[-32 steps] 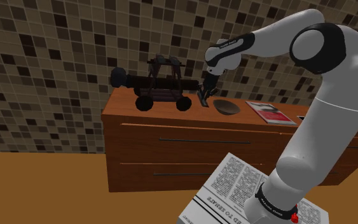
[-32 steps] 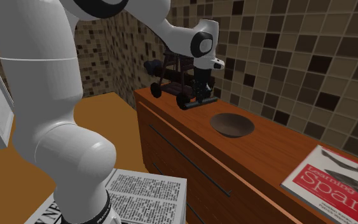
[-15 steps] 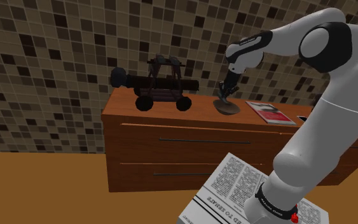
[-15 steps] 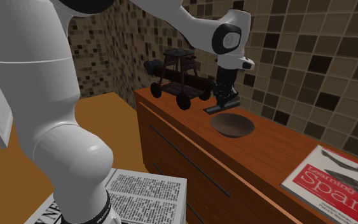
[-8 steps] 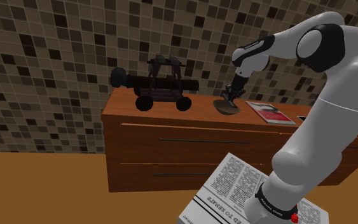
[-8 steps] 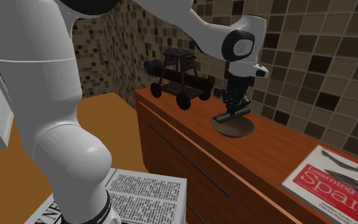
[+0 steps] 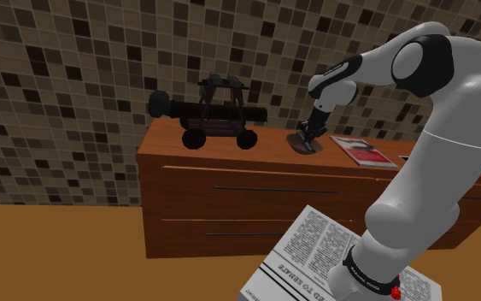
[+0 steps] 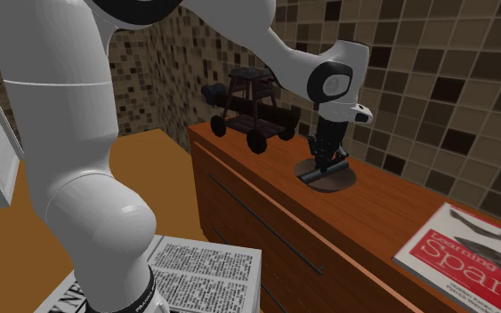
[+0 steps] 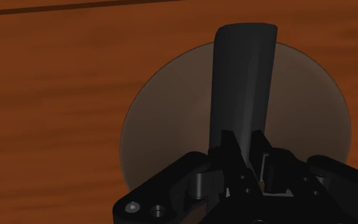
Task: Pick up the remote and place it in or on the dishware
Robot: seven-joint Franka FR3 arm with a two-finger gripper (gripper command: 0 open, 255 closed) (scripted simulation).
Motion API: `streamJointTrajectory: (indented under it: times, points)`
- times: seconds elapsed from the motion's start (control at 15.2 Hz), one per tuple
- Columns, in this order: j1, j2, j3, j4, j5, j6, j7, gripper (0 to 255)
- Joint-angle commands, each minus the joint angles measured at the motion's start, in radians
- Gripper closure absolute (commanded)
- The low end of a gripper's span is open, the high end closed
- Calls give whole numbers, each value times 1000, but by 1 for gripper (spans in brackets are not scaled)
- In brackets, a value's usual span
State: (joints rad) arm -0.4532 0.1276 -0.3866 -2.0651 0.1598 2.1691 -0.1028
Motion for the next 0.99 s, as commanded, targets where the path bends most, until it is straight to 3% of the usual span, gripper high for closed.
streamJointTrajectory:
  times: [0.0,0.4,0.46,0.79,0.92]
  points:
    - [0,12,1,-6,4,15,-3,255]
    - [0,12,0,-6,4,15,-3,255]
    - [0,12,0,-5,4,13,-3,0]
    - [0,12,1,-6,4,15,-3,0]
    - [1,-20,-4,27,-16,-46,10,0]
